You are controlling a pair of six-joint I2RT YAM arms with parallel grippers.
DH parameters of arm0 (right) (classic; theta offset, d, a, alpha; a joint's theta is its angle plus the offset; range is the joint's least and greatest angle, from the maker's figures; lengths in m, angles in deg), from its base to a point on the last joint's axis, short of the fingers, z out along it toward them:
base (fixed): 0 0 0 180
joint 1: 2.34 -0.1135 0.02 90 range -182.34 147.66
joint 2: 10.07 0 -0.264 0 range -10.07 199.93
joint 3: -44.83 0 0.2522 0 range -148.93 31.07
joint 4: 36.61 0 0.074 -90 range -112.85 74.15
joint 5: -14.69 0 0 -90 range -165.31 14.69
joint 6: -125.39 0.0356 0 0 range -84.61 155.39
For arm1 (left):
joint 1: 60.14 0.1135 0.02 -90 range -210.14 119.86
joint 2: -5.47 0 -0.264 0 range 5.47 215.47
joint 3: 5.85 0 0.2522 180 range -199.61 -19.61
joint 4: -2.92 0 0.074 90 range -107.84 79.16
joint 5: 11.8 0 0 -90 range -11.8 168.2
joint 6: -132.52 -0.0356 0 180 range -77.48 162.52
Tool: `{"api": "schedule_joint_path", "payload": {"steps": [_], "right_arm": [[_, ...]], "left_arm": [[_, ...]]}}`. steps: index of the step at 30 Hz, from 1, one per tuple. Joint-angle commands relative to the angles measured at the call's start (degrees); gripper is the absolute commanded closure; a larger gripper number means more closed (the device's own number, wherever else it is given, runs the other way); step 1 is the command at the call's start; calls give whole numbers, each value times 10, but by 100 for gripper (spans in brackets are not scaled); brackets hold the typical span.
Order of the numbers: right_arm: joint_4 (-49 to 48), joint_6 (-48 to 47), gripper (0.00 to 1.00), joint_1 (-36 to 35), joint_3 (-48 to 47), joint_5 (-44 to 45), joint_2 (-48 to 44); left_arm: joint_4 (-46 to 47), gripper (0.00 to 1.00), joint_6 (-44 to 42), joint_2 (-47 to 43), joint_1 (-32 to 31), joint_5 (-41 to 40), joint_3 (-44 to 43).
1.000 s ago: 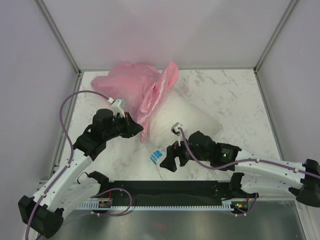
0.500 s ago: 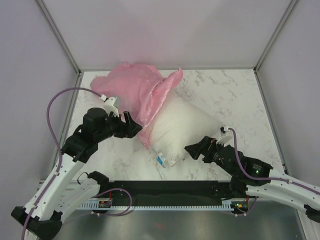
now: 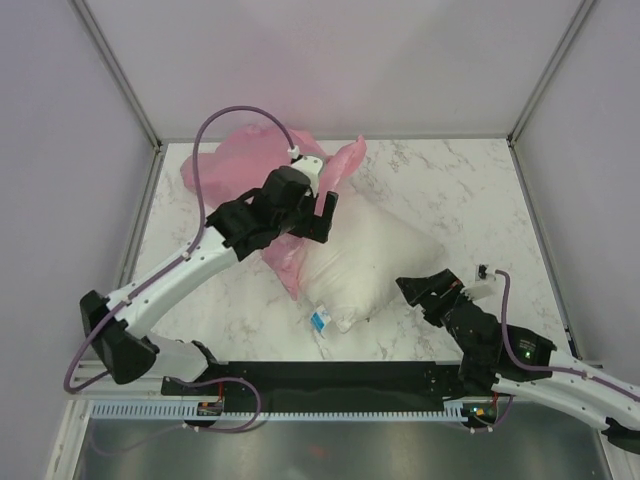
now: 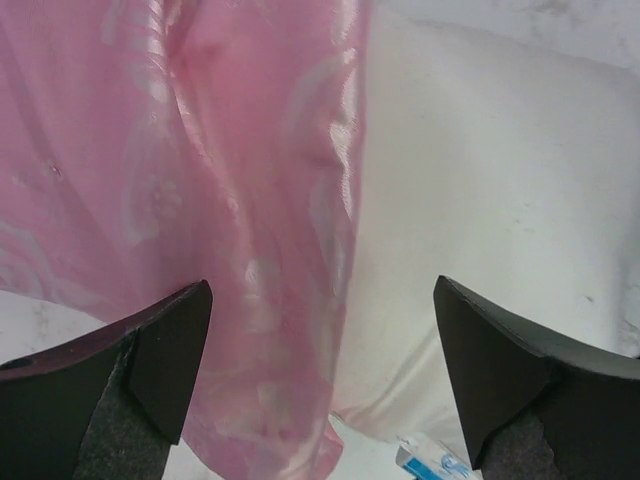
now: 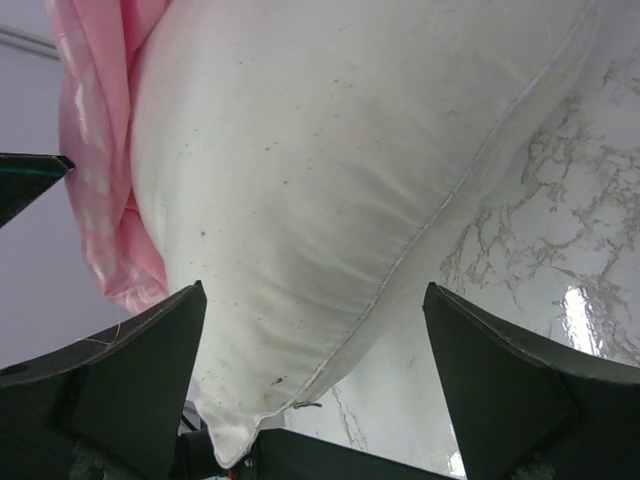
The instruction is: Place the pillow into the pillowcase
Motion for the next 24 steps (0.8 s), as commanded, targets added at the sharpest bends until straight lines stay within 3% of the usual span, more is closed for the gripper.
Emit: {"api": "schedule_joint_path", "payload": {"steps": [1, 6, 8, 10, 12, 14, 15, 16, 17, 18, 20, 21, 22, 23, 24], "right_arm": [[-5, 35, 2, -1, 11, 32, 31], [-43, 22, 2, 8, -11, 37, 81], [-57, 22, 2, 22, -15, 14, 92], [-91, 4, 2, 68, -10, -50, 116], [-122, -15, 2, 158, 6, -120, 138], [-200, -30, 2, 247, 49, -285, 165], [-246, -28, 2, 349, 71, -358, 176], [-356, -22, 2, 401, 92, -430, 212], [-418, -6, 2, 445, 136, -561, 235], [-460, 4, 2, 502, 147, -597, 260], [-501, -13, 2, 525, 141, -635, 310], [-506, -18, 2, 525, 137, -639, 318], [-534, -21, 18, 524, 134, -647, 330], [-549, -20, 27, 524, 129, -655, 336], [-561, -28, 37, 524, 122, -672, 341]], "left_arm": [[-16, 0, -42, 63, -7, -103, -61], [-18, 0, -56, 147, -7, -138, -128], [-19, 0, -65, 184, -7, -169, -149], [-21, 7, -72, 203, -8, -202, -176], [-23, 22, -80, 220, -7, -208, -199], [-27, 37, -90, 235, -8, -209, -217], [-31, 41, -94, 239, -8, -210, -222], [-34, 44, -97, 244, -8, -212, -229], [-42, 48, -104, 256, -7, -212, -240], [-47, 49, -106, 262, -6, -208, -246], [-53, 56, -114, 273, -6, -195, -261], [-58, 65, -117, 282, -5, -187, -267], [-64, 72, -124, 287, -6, -169, -273], [-71, 80, -127, 290, -5, -158, -282], [-88, 95, -130, 293, -6, -145, -301]]}}
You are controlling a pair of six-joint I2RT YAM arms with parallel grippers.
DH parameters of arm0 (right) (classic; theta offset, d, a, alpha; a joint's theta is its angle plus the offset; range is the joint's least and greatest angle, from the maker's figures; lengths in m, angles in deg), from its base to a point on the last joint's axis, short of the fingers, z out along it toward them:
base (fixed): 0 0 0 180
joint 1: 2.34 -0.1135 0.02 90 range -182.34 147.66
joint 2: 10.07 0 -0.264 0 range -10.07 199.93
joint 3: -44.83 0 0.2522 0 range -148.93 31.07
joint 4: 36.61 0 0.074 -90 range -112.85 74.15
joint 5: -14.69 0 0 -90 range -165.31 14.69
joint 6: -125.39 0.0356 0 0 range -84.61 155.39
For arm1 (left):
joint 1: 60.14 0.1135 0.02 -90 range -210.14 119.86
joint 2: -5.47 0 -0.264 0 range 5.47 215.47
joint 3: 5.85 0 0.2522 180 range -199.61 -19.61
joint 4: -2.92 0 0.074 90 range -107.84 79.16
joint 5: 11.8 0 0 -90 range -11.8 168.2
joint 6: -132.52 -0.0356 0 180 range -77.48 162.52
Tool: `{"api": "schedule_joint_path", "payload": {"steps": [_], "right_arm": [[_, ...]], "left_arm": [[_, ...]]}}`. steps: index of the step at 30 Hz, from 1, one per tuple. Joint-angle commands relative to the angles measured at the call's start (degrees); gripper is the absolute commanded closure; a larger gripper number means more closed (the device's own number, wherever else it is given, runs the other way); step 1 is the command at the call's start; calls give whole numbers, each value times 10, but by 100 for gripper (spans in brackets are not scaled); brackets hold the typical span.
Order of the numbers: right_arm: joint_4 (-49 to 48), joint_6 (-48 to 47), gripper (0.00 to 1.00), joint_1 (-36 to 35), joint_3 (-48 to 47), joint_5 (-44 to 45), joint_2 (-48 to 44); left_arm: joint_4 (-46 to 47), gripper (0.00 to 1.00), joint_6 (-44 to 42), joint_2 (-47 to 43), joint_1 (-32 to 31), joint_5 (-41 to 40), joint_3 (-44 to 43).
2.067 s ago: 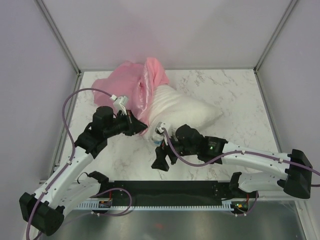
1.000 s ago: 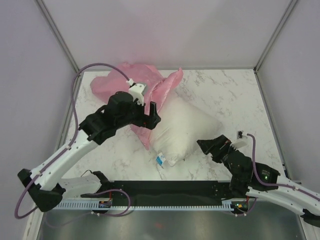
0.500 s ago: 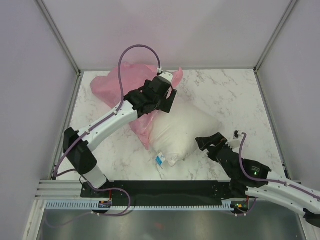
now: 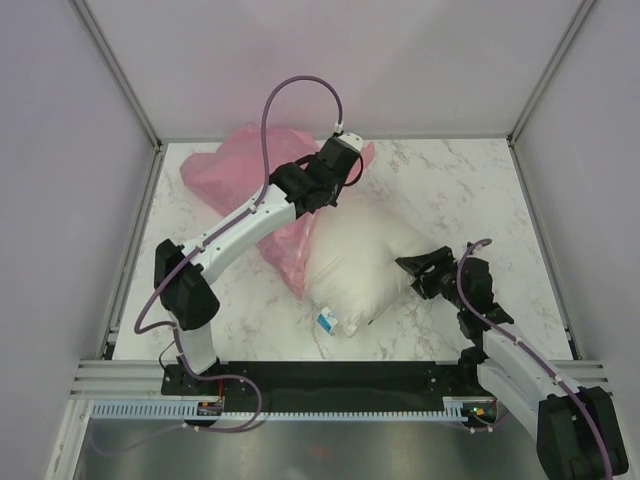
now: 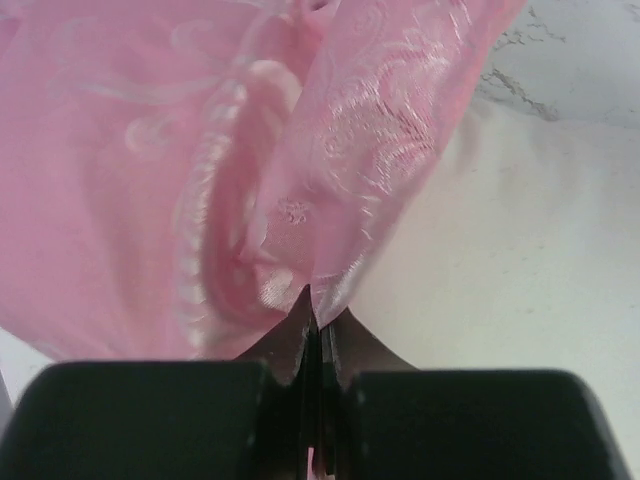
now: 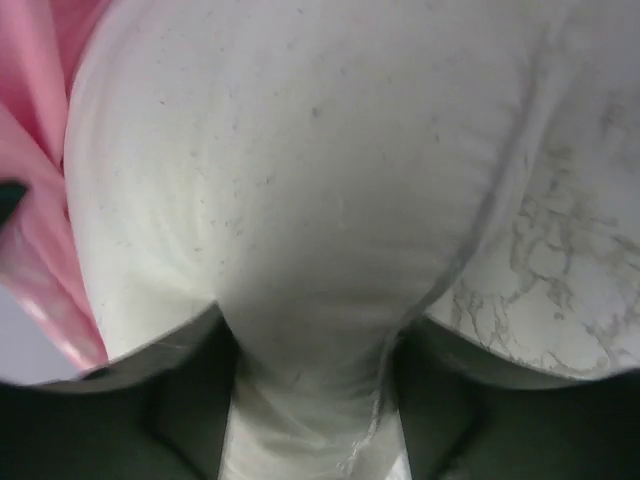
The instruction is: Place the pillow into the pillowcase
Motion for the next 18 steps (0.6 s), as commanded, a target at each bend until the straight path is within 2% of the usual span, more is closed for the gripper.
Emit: {"api": "schedule_joint_path", "payload": {"steps": [1, 3, 4, 6, 7, 9, 10, 11, 14, 18], "right_arm": [[-113, -40, 53, -1, -29, -124, 15], [-92, -69, 60, -10, -67, -132, 16], [-81, -83, 69, -15, -79, -132, 15], [-67, -118, 75, -36, -113, -129, 17], [-64, -129, 81, -43, -124, -123, 19], [-57, -153, 88, -62, -153, -115, 23], [-55, -161, 94, -68, -164, -108, 26], [-53, -168, 96, -75, -185, -104, 29], [-48, -194, 100, -106, -225, -90, 34], [-66, -209, 100, -158, -256, -62, 44]], "left_arm": [[-37, 97, -43, 12, -3, 60, -55], [-44, 98, -55, 5, -8, 106, -74], [-49, 98, -62, -2, -17, 142, -78], [-64, 98, -62, -5, -30, 158, -107], [-97, 98, -62, 2, -45, 174, -124], [-135, 98, -58, 16, -59, 200, -199], [-156, 98, -44, 22, -72, 235, -227], [-185, 98, -35, 34, -79, 256, -281], [-196, 98, 6, 31, -101, 343, -351], [-174, 98, 61, 11, -121, 436, -393]]}}
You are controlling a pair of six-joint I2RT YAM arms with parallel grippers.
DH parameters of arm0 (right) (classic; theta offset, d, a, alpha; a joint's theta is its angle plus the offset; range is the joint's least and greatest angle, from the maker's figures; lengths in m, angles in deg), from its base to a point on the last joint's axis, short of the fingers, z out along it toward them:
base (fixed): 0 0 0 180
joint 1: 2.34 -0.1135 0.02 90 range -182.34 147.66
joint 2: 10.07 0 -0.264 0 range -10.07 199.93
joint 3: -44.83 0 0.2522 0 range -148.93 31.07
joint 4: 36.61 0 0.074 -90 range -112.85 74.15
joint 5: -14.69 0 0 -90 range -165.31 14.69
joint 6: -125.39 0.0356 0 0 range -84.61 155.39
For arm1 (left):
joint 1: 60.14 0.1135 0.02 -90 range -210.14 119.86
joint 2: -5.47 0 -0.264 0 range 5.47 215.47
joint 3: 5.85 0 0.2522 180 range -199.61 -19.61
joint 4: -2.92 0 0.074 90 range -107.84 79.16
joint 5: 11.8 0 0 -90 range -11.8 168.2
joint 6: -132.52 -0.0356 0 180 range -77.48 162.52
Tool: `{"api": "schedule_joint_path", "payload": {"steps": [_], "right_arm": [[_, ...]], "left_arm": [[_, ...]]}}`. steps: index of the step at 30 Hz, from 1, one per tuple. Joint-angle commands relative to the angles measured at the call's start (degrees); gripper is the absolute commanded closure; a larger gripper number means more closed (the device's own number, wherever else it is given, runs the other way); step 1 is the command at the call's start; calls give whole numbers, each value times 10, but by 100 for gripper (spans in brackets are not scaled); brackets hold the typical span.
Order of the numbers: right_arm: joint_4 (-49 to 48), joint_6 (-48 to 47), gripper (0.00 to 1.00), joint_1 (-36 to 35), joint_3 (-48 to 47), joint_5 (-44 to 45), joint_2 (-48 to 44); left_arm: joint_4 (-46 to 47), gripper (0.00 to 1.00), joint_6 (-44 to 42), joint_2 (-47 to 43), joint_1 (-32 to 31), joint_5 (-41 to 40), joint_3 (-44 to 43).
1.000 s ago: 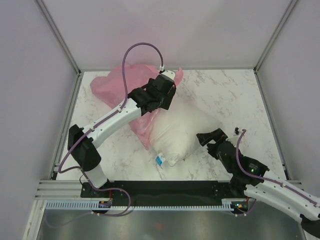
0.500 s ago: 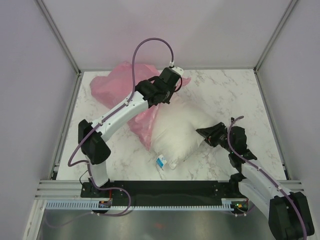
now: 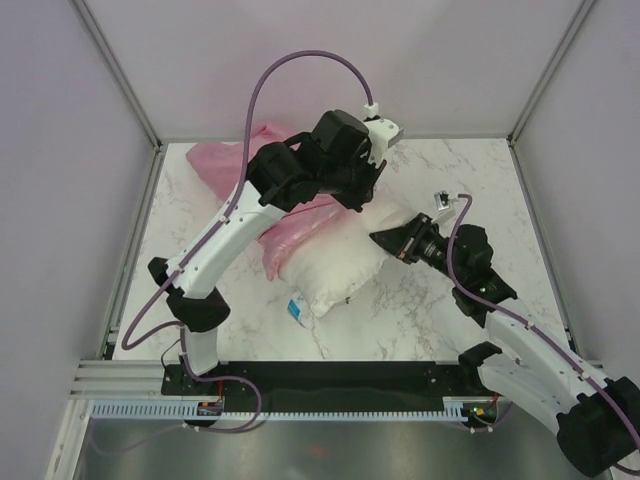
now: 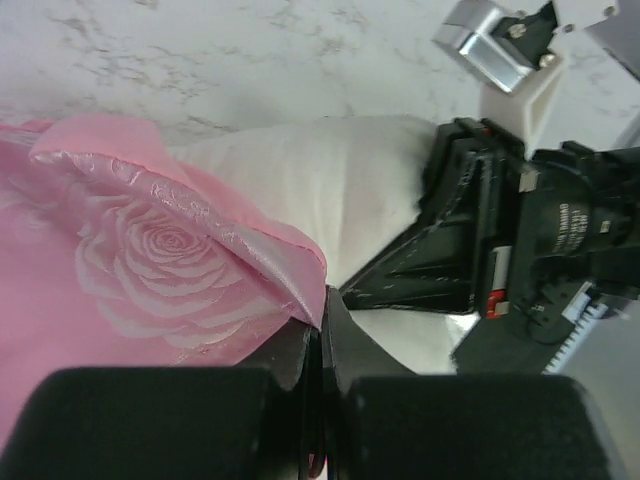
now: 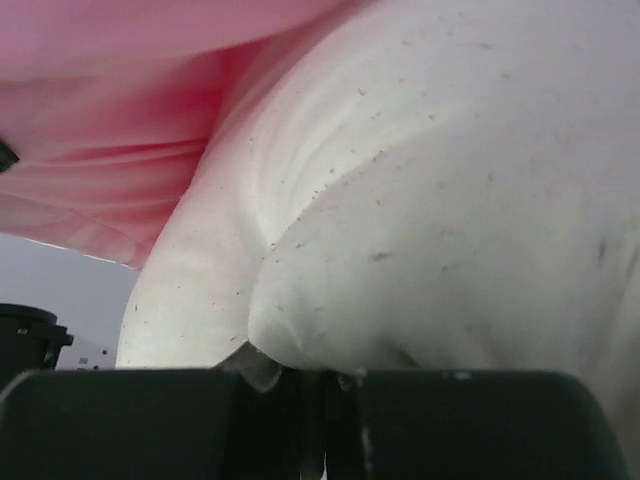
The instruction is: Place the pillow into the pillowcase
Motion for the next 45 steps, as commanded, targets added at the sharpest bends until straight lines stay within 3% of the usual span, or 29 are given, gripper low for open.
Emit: {"api": "schedule_joint_path", "payload": {"steps": [1, 8, 12, 17, 20, 22, 23, 24, 26, 27, 28, 34, 45], "right_arm": [[-70, -34, 100, -56, -48, 25, 11], [-177, -48, 100, -151, -54, 130, 101], [-168, -60, 100, -172, -51, 259, 145], [-124, -89, 100, -172, -86, 269, 142], [-89, -102, 100, -172, -89, 301, 89], [-30, -118, 100, -171, -101, 313, 56], [-14, -123, 100, -172, -103, 310, 48], [7, -127, 100, -172, -103, 304, 35], [19, -129, 100, -172, -99, 288, 26], [27, -130, 100, -172, -97, 285, 18], [30, -130, 100, -172, -90, 283, 15], [20, -120, 100, -173, -72, 269, 2], [8, -109, 100, -172, -60, 258, -5]], "left_arm": [[69, 98, 93, -33, -45, 215, -52], [120, 98, 157, -45, -124, 250, -51], [133, 98, 181, -68, -155, 234, -61], [148, 98, 181, -117, -163, 220, -27], [139, 98, 149, -139, -163, 132, 28], [121, 86, 116, -159, -163, 28, 65], [98, 63, 102, -164, -163, -22, 74], [86, 49, 89, -173, -163, -63, 87], [60, 23, 72, -179, -163, -198, 129], [57, 18, 70, -183, -163, -240, 147], [56, 16, 69, -185, -163, -295, 187], [56, 9, 82, -152, -158, -383, 264], [48, 8, 114, -150, -92, -446, 349]]}}
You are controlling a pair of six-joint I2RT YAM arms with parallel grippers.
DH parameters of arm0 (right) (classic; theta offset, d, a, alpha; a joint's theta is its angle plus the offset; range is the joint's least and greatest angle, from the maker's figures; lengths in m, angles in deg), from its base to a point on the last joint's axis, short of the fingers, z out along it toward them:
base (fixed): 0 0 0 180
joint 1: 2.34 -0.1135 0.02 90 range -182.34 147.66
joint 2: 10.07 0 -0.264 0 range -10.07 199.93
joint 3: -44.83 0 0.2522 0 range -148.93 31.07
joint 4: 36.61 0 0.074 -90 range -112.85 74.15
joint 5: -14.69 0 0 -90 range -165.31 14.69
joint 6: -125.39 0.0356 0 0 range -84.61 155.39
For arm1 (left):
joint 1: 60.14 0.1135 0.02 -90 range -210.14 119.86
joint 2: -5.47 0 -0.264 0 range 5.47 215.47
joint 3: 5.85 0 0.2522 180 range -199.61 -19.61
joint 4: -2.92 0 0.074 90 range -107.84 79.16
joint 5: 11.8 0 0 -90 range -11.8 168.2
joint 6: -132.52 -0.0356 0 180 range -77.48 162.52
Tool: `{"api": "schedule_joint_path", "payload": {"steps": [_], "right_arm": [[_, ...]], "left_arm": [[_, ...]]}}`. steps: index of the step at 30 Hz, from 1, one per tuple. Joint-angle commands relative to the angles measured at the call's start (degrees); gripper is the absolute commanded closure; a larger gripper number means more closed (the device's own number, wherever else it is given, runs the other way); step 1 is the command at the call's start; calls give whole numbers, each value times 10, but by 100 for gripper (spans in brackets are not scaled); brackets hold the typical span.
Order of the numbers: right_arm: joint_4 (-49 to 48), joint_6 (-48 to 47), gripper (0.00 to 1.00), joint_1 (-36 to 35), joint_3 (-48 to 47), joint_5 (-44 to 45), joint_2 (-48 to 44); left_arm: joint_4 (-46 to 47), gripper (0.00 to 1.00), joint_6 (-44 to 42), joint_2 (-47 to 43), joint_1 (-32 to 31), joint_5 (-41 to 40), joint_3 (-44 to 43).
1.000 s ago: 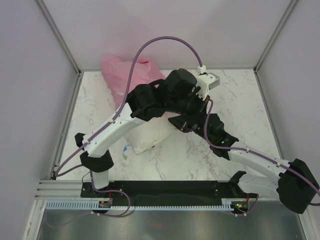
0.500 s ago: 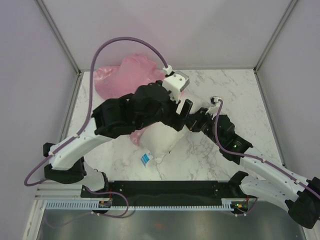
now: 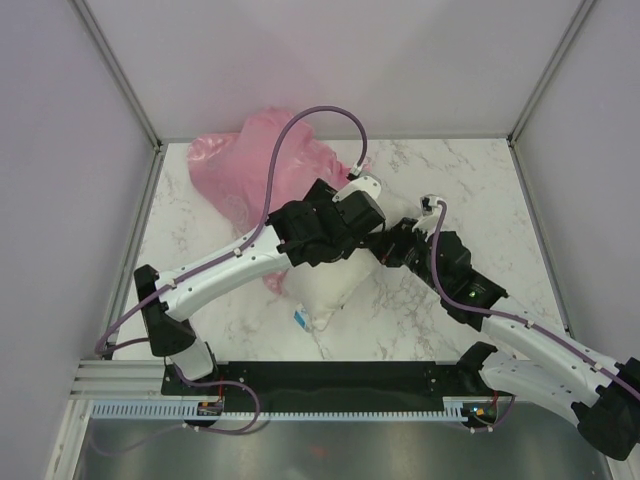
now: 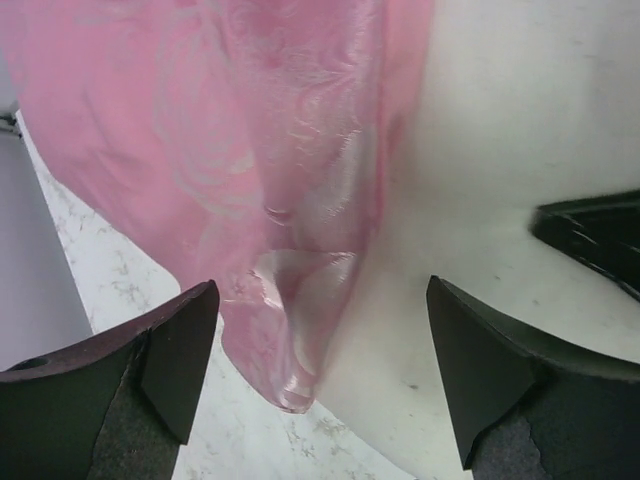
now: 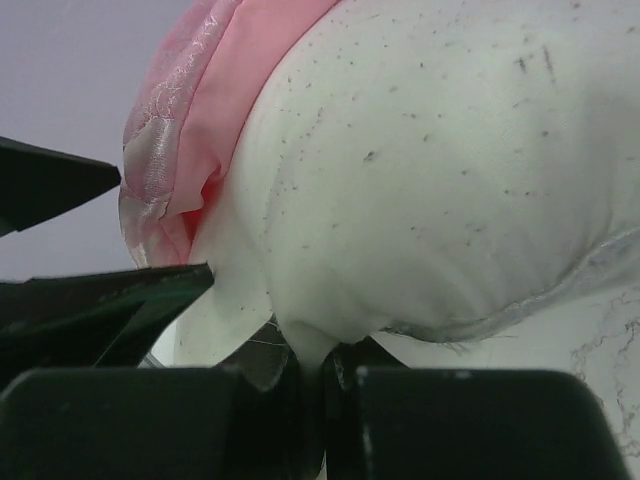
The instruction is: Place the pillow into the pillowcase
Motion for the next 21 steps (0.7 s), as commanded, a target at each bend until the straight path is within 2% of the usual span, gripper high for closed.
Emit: {"api": "schedule_joint_path", "payload": {"steps": [1, 3, 6, 9, 10, 12, 15, 16, 17, 18, 20, 21], "right_arm": [[-64, 8, 100, -3, -1, -16, -17], [-71, 10, 100, -3, 0, -21, -14], [-80, 13, 100, -3, 5, -24, -11], [-83, 14, 100, -3, 5, -28, -8], [-83, 14, 100, -3, 5, -28, -8], [-84, 13, 100, -3, 5, -28, -5], [-85, 13, 100, -3, 4, -28, -3], [-85, 14, 100, -3, 3, -28, -4], [-83, 13, 100, -3, 2, -27, -5], [-80, 10, 100, -3, 0, -26, -6], [-73, 5, 100, -3, -7, -17, -6], [-64, -6, 100, -3, -10, -14, -11]], "left_arm": [[5, 9, 18, -24, 25, -52, 20], [6, 10, 13, -23, 42, -52, 27], [8, 18, 6, -16, 66, -51, 41], [8, 33, 6, -10, 88, -52, 58], [9, 41, 7, -8, 93, -52, 64], [8, 46, 13, -6, 101, -52, 68], [8, 64, 13, 3, 104, -37, 63], [6, 80, 13, 6, 104, -36, 57], [5, 92, 13, 6, 104, -37, 55], [4, 98, 14, 6, 104, -39, 53], [4, 98, 13, 1, 104, -25, 43], [6, 98, 6, -3, 103, 15, 36]]}}
